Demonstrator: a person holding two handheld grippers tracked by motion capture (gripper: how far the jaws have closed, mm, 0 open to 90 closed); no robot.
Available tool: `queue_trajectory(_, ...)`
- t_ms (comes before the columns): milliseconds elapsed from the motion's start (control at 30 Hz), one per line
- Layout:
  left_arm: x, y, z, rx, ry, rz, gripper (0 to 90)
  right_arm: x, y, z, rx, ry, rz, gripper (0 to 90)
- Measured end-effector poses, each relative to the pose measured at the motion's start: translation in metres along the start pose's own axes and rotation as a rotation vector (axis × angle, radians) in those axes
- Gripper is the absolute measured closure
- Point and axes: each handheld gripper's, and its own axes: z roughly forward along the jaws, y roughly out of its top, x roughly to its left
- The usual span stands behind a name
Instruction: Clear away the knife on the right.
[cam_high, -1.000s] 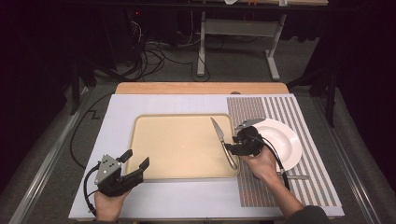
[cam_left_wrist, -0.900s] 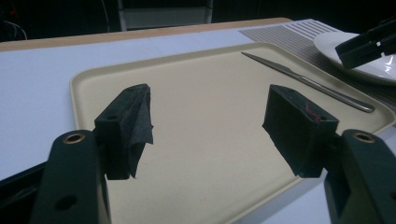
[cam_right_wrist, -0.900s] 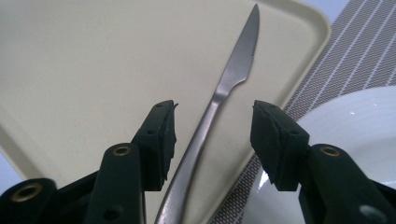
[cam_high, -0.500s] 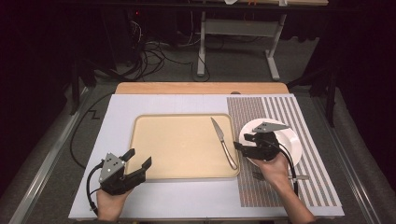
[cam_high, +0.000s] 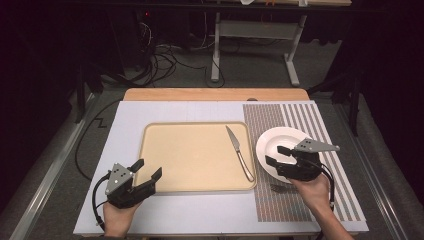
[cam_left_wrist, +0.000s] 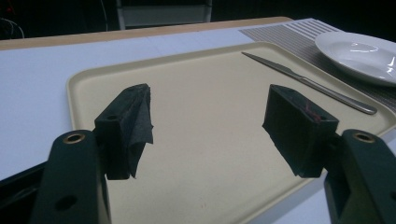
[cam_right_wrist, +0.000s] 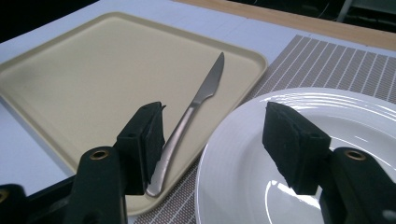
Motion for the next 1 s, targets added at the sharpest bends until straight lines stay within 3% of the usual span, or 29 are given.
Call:
queue_trajectory(300, 0.000, -0.001, 0.000, 0.004, -0.005, 0.007, 32.9, -0.008, -0.019, -0.020, -0.059, -0.031, 0.002, 34.5)
queue_trajectory(667, 0.000, -0.001, -0.002, -0.002, -0.014, 0.007, 32.9, -0.015, -0.045, -0.044, -0.171, -0.077, 0.029, 31.4)
queue_trajectory(1000, 0.000, -0.002, -0.004, -0.005, -0.023, 0.007, 32.9, -0.022, -0.061, -0.051, -0.196, -0.100, 0.062, 30.5)
